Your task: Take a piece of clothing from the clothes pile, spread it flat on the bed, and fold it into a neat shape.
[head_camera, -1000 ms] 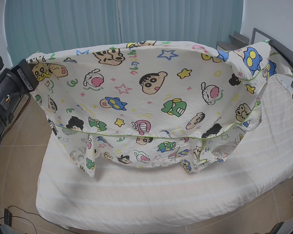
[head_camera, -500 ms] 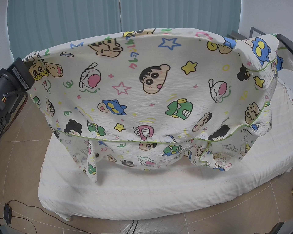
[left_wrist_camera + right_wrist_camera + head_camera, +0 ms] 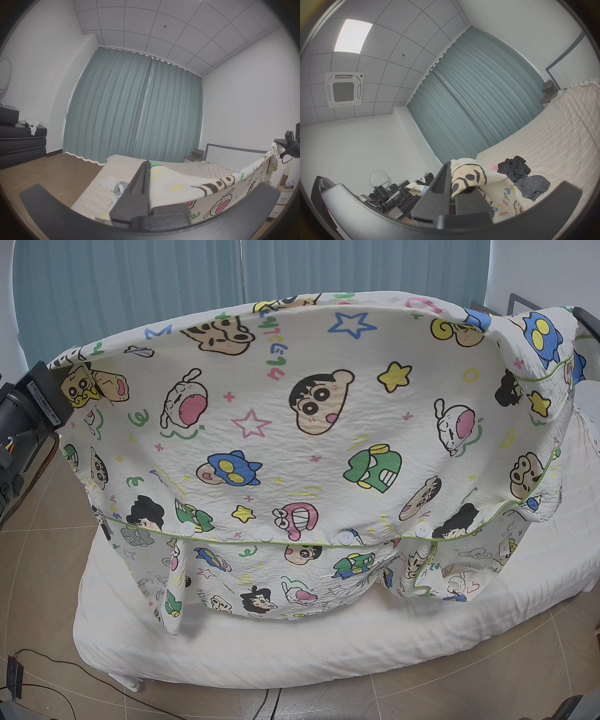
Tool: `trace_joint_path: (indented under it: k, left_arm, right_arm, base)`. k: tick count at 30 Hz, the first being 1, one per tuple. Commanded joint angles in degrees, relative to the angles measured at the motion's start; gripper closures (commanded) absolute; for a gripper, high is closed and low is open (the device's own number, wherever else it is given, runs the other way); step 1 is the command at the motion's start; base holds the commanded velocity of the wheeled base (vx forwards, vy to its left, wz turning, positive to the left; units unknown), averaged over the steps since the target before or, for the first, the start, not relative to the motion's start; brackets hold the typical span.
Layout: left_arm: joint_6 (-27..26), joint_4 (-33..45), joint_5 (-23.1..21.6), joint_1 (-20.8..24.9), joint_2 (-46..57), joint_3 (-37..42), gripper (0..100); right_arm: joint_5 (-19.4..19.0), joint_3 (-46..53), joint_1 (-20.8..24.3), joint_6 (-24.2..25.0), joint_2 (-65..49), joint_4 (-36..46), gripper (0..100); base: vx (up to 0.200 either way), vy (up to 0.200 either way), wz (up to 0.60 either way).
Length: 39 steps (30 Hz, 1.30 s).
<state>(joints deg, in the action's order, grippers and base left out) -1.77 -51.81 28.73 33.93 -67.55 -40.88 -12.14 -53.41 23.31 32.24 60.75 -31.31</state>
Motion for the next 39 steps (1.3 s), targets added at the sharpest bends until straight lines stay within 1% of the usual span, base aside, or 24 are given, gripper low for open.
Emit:
trace_joint_path:
  k: [1, 39]
  left_arm:
    - [0.0, 0.0, 0.0, 0.0, 0.0, 0.1, 100]
    - [-0.1, 0.3, 0.0, 0.0, 0.0, 1.0, 100]
  right_arm:
    - [-0.1, 0.2, 0.0, 0.0, -0.4, 0.0, 100]
    - [0.0, -0.2, -0.9, 0.0, 2.0, -0.4, 100]
  base:
    - [0.000, -0.200, 0.00]
    - [0.000, -0.200, 0.00]
